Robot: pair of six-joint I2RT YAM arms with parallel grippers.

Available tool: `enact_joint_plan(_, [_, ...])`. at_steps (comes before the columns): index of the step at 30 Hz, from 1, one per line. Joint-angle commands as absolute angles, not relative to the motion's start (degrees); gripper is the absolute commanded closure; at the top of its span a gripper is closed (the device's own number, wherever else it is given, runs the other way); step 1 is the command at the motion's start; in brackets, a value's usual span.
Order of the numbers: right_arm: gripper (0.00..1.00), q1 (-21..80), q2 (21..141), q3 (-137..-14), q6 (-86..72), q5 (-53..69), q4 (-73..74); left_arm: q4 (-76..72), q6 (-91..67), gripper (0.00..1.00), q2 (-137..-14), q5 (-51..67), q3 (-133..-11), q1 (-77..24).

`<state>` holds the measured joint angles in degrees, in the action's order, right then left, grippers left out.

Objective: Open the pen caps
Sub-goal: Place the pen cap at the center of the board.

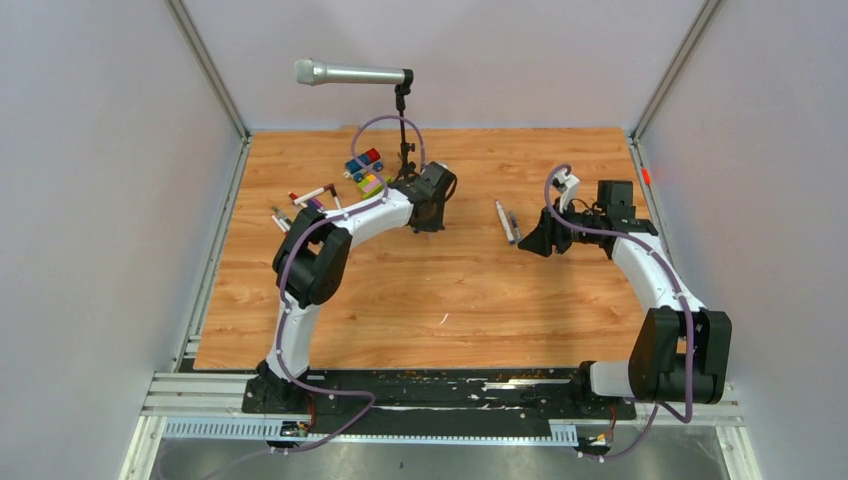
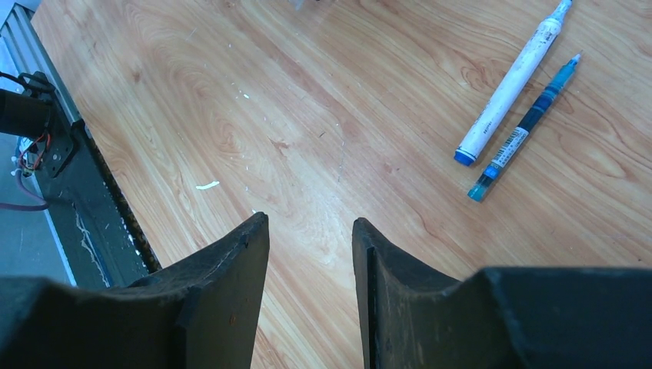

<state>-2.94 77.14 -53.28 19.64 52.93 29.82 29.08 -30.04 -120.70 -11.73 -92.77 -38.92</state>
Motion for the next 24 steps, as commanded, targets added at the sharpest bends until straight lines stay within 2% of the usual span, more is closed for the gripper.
enact_joint_plan(1, [0.55, -3.5, 77.2, -53.3, 21.1, 55.5, 27.9, 30.5, -28.8, 0.96, -122.0, -9.8, -95.2, -37.4])
enact_joint_plan(6, [0.55, -3.6, 77.6, -53.3, 21.3, 55.8, 28.0, 31.1, -28.2, 0.92, -123.2, -7.9, -96.8, -36.8])
enact_joint_plan(15, [0.55, -3.8, 78.0, -53.4, 21.8, 56.8, 28.5, 31.8, -28.0, 0.74, -121.5, -8.5, -97.1, -36.4])
enact_joint_plan(24, [0.55, -4.6, 78.1, -53.5, 22.7, 58.4, 29.5, 32.2, -27.1, 0.68, -116.2, -9.3, -96.0, -36.3])
